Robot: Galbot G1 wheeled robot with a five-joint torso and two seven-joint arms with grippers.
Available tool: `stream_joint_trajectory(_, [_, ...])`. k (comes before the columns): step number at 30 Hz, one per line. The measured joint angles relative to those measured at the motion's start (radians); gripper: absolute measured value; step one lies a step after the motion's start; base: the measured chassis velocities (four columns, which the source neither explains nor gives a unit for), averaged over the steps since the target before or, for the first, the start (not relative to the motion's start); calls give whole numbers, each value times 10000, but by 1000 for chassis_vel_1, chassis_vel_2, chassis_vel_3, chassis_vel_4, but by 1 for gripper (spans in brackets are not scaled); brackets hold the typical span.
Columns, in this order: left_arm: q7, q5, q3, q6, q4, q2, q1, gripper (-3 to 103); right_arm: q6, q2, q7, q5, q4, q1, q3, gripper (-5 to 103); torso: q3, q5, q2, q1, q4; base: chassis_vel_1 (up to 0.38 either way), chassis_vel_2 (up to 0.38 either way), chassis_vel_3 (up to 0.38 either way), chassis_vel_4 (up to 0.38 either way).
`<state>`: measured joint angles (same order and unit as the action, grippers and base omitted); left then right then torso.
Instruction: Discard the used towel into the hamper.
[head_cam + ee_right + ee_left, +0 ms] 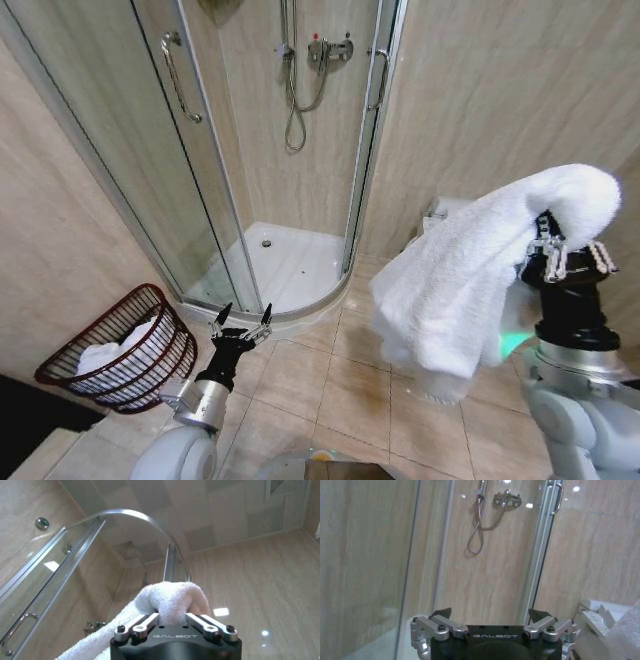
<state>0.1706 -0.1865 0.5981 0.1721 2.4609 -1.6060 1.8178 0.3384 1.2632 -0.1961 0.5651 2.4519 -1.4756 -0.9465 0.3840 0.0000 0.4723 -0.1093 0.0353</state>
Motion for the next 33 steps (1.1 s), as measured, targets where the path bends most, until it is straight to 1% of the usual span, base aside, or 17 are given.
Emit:
stream_joint_trajectory(5, [0, 0, 0, 0, 0, 0, 0, 100, -28, -98, 38, -77, 66, 15, -96, 8, 126, -1, 210, -84, 2, 0, 0, 0, 0])
stream_joint_trajectory(17, [0, 0, 0, 0, 0, 0, 0, 100, 88, 203, -52, -208, 127, -193, -138, 8, 422, -1, 706, -285, 1, 0, 0, 0, 0])
stream_joint_trajectory(26, [0, 0, 0, 0, 0, 0, 0, 100, 142, 112, -31, -224, 125, -251, -142, 8, 664, 0, 1119, -455, 0, 0, 0, 0, 0])
stream_joint_trajectory(27, [0, 0, 0, 0, 0, 0, 0, 100, 142, 112, -31, -224, 125, -251, -142, 8, 664, 0, 1119, -455, 0, 0, 0, 0, 0])
stream_joint_trajectory(29, [0, 0, 0, 0, 0, 0, 0, 100, 142, 65, -15, -225, 127, -221, -144, 8, 746, -1, 1252, -506, 1, 0, 0, 0, 0])
stream_joint_trajectory(33, [0, 0, 0, 0, 0, 0, 0, 100, 167, 120, -36, -234, 119, -248, -100, 8, 849, 0, 1428, -580, 0, 0, 0, 0, 0])
